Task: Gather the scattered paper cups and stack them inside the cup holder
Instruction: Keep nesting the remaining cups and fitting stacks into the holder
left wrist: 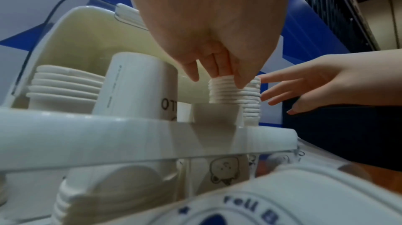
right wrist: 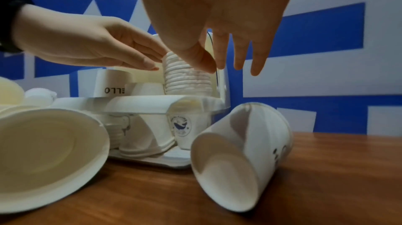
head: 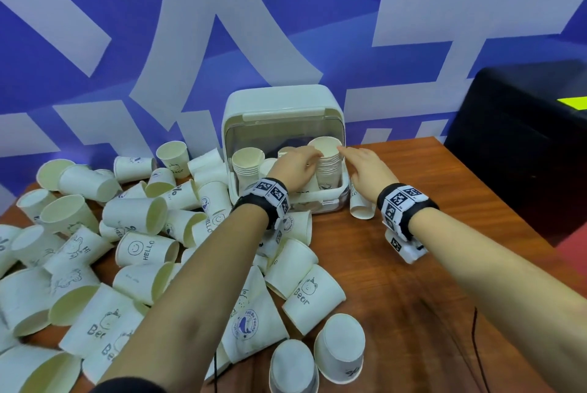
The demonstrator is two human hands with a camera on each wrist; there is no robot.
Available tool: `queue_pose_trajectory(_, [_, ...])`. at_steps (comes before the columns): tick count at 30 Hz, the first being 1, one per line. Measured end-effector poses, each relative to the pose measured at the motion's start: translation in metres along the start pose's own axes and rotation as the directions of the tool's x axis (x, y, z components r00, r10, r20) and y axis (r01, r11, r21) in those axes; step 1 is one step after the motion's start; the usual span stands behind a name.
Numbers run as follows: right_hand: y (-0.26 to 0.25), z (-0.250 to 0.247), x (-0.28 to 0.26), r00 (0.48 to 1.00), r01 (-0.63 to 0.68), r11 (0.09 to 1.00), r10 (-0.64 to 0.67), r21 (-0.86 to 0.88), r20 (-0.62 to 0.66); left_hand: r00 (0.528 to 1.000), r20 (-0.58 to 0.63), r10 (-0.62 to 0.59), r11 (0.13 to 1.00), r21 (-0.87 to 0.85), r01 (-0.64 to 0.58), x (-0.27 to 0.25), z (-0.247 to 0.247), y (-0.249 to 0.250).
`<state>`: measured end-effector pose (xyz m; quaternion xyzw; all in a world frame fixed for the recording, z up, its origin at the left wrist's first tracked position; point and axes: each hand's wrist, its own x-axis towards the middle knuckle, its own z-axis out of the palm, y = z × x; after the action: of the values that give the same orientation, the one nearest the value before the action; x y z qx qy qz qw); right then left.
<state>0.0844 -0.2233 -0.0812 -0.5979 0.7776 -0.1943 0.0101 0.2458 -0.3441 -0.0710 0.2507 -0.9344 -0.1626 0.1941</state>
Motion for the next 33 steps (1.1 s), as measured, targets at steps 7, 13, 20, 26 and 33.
queue_pose_trajectory(7, [-0.007, 0.010, -0.001, 0.987, -0.142, 0.982, 0.149, 0.125, -0.052, 0.998, 0.060, 0.007, 0.999, 0.037, -0.009, -0.004, 0.008, 0.012])
queue_pose_trajectory(13, [-0.008, -0.003, -0.001, 0.983, -0.163, 0.980, 0.152, 0.112, 0.101, 0.978, 0.209, -0.023, 0.989, 0.150, -0.009, -0.004, -0.010, 0.025])
queue_pose_trajectory(20, [0.018, -0.008, -0.027, 0.950, -0.274, 0.959, 0.258, 0.068, 0.178, 0.996, 0.002, 0.085, 0.996, -0.012, -0.085, -0.011, -0.015, 0.056])
queue_pose_trajectory(26, [0.034, 0.005, -0.046, 0.898, -0.423, 0.895, 0.392, 0.144, 0.198, 0.979, 0.204, 0.027, 0.990, -0.144, 0.002, -0.012, -0.002, 0.080])
queue_pose_trajectory(33, [0.045, 0.009, -0.043, 0.907, -0.413, 0.887, 0.381, 0.206, 0.180, 0.923, 0.377, -0.073, 0.990, -0.085, 0.113, 0.005, 0.025, 0.080])
